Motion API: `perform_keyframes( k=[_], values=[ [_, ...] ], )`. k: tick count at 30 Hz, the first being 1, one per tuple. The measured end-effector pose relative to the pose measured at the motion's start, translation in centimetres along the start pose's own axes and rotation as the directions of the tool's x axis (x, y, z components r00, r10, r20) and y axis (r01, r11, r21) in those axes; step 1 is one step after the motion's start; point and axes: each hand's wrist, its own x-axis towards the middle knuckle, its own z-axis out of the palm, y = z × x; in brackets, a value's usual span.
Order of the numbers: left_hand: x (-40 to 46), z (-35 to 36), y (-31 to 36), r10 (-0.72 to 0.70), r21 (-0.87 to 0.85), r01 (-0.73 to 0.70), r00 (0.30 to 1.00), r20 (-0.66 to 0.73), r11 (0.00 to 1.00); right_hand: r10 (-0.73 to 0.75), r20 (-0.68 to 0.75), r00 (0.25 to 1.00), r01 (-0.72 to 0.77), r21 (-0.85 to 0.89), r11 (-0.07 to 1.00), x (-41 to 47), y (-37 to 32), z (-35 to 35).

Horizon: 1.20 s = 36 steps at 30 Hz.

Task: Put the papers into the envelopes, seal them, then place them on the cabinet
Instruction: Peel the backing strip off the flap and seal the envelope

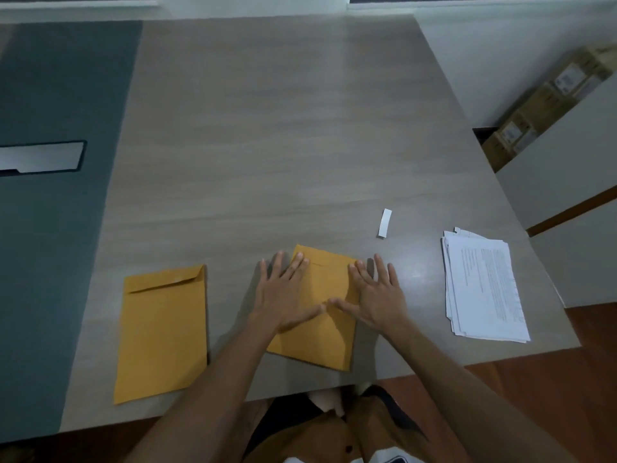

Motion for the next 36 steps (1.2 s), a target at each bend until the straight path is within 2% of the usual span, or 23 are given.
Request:
perform_keyframes(
  k=[4, 7, 18, 27, 29, 32, 34, 36],
  values=[
    [1.5, -1.1, -0.8, 0.027, 0.013, -0.027, 0.998, 0.06, 1.0, -0.061, 0.101, 0.993, 0.064, -0.029, 0.998, 3.3, 1.1, -2.2],
    [4.4, -2.1, -1.1, -0.023, -0.014, 0.024, 0.998, 0.055, 1.0, -0.098, 0.125, 0.987, 0.103, -0.032, 0.994, 7.1, 1.9, -3.5],
    [17.4, -8.6, -2.5, -0.2, 0.013, 0.2, 0.98, -0.006, 0.98, -0.099, 0.108, 0.989, 0.095, 0.035, 0.995, 22.0, 2.8, -10.4],
    [18.7, -8.9, -1.9, -0.239, -0.031, 0.237, 0.97, -0.048, 0.971, -0.055, 0.146, 0.988, 0.048, 0.044, 0.998, 23.4, 2.0, -11.5],
    [17.3, -8.2, -1.3, -0.238, -0.106, 0.226, 0.964, -0.122, 0.968, -0.058, 0.093, 0.994, 0.056, 0.022, 0.998, 22.2, 0.9, -11.4],
    [13.0, -6.5, -1.7, -0.271, -0.274, 0.195, 0.922, -0.276, 0.942, -0.101, -0.097, 0.99, 0.106, 0.048, 0.993, 19.1, -1.6, -10.6],
    [9.9, -5.4, -2.3, -0.302, -0.367, 0.175, 0.896, -0.326, 0.914, -0.128, -0.235, 0.964, 0.154, 0.097, 0.983, 17.0, -3.5, -9.7],
    [5.4, -4.6, -3.8, -0.388, -0.426, 0.222, 0.851, -0.353, 0.877, -0.186, -0.3, 0.936, 0.232, 0.126, 0.965, 14.6, -7.1, -8.7]
  ],
)
